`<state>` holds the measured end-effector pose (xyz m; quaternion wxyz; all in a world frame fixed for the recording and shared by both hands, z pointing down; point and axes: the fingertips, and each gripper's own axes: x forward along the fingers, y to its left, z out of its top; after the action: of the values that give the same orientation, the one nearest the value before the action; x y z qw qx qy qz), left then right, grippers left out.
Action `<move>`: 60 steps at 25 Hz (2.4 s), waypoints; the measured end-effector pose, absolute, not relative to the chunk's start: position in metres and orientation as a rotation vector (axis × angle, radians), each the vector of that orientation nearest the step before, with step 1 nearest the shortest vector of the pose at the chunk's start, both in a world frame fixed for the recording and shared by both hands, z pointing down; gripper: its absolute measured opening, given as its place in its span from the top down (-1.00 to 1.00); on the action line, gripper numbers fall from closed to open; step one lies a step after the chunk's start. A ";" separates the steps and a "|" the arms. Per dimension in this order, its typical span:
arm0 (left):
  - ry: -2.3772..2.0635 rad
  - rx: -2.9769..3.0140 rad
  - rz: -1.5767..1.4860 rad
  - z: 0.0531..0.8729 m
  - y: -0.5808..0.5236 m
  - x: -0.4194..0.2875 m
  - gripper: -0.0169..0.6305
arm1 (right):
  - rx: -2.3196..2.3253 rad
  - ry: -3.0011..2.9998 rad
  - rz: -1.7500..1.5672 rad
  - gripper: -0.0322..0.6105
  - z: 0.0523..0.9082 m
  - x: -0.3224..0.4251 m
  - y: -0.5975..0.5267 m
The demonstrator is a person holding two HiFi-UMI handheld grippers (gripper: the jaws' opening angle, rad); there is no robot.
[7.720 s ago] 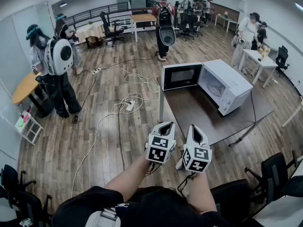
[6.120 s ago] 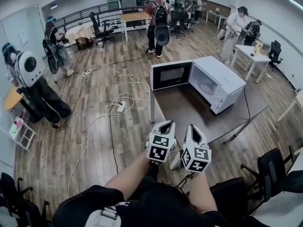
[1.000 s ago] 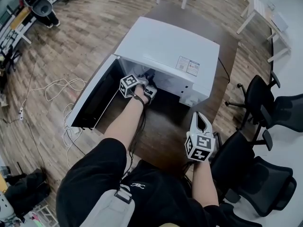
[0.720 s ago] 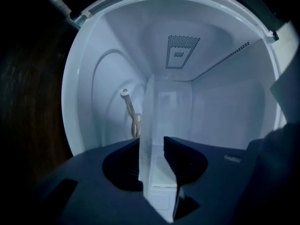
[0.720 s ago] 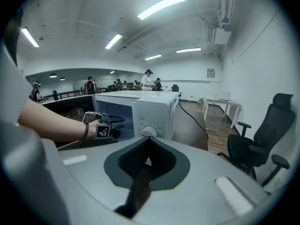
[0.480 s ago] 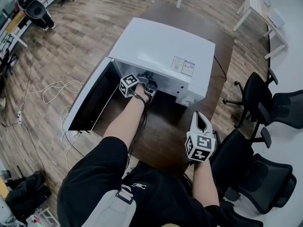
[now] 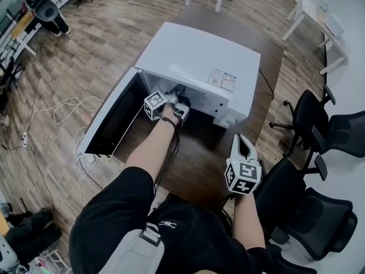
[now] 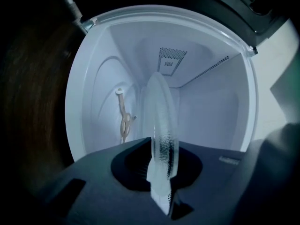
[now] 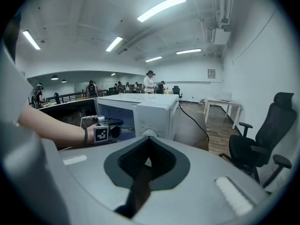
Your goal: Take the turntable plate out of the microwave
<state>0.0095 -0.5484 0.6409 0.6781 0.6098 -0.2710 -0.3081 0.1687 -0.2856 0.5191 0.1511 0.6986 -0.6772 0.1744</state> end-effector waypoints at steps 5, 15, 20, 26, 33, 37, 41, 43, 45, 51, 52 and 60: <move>-0.596 1.441 -0.696 0.607 -0.530 0.004 0.85 | 1.990 -1.979 0.493 0.88 0.516 0.158 -0.283; -0.588 1.502 -0.680 0.592 -0.460 -0.027 0.85 | 1.942 -2.089 0.470 0.88 0.504 0.135 -0.278; -0.590 1.494 -0.683 0.595 -0.420 -0.051 0.85 | 1.894 -2.152 0.476 0.88 0.505 0.115 -0.276; -0.595 1.497 -0.698 0.591 -0.377 -0.075 0.85 | 1.839 -2.222 0.466 0.88 0.502 0.093 -0.277; -0.580 1.507 -0.719 0.581 -0.322 -0.094 0.85 | 1.835 -2.290 0.451 0.88 0.496 0.081 -0.278; -0.568 1.536 -0.682 0.576 -0.298 -0.097 0.85 | 1.759 -2.324 0.440 0.88 0.498 0.071 -0.275; -0.550 1.536 -0.691 0.571 -0.286 -0.096 0.85 | 1.775 -2.343 0.418 0.89 0.495 0.071 -0.273; -0.548 1.531 -0.702 0.569 -0.281 -0.097 0.85 | 1.780 -2.338 0.419 0.89 0.496 0.071 -0.272; -0.549 1.528 -0.709 0.568 -0.278 -0.099 0.85 | 1.773 -2.335 0.426 0.89 0.498 0.071 -0.271; -0.563 1.527 -0.720 0.567 -0.271 -0.106 0.85 | 1.773 -2.348 0.445 0.89 0.498 0.070 -0.266; -0.564 1.526 -0.722 0.567 -0.270 -0.107 0.85 | 1.776 -2.349 0.449 0.89 0.497 0.070 -0.266; -0.571 1.511 -0.718 0.572 -0.265 -0.111 0.85 | 1.775 -2.344 0.459 0.89 0.500 0.070 -0.263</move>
<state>-0.1108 -0.2655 0.5721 0.6341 0.6610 -0.2500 -0.3139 0.0695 -0.2633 0.5001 0.0825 0.5944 -0.7850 0.1538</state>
